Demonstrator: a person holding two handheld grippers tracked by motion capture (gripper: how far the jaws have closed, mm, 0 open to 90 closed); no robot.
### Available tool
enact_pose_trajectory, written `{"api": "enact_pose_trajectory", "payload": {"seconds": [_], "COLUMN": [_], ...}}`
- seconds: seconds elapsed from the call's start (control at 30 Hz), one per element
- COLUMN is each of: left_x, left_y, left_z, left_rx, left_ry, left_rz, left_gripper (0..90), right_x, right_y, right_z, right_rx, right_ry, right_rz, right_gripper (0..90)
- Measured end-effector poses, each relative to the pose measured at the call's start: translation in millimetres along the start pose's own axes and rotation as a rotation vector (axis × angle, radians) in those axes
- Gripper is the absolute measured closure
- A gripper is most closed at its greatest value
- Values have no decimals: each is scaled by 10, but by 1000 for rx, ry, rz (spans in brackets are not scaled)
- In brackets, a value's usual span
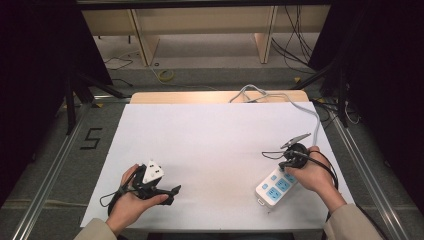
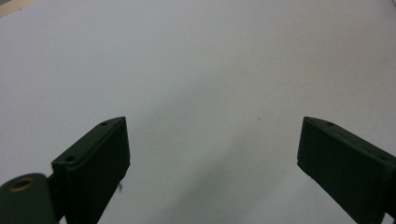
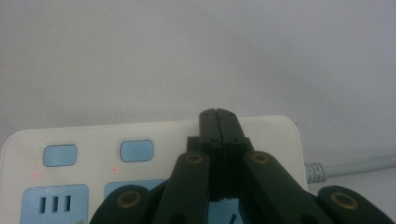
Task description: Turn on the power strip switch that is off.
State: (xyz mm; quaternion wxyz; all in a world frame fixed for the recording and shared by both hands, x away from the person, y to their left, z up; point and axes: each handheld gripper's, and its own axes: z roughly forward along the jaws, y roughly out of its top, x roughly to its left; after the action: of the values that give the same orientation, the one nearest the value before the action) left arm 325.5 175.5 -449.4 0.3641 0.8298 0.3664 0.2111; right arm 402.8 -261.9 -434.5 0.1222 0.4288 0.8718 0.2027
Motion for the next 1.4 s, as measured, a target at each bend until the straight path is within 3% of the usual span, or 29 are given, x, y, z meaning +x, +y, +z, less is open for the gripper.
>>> {"api": "enact_pose_trajectory", "payload": {"seconds": [1.4], "left_x": [-6], "left_y": [0], "left_z": [2], "left_rx": [1], "left_ry": [-2], "left_rz": [4], "left_gripper": [94], "right_x": [3], "right_y": [0], "right_z": [18], "right_rx": [7], "right_ry": [-3], "right_rz": [20], "right_gripper": [900]}}
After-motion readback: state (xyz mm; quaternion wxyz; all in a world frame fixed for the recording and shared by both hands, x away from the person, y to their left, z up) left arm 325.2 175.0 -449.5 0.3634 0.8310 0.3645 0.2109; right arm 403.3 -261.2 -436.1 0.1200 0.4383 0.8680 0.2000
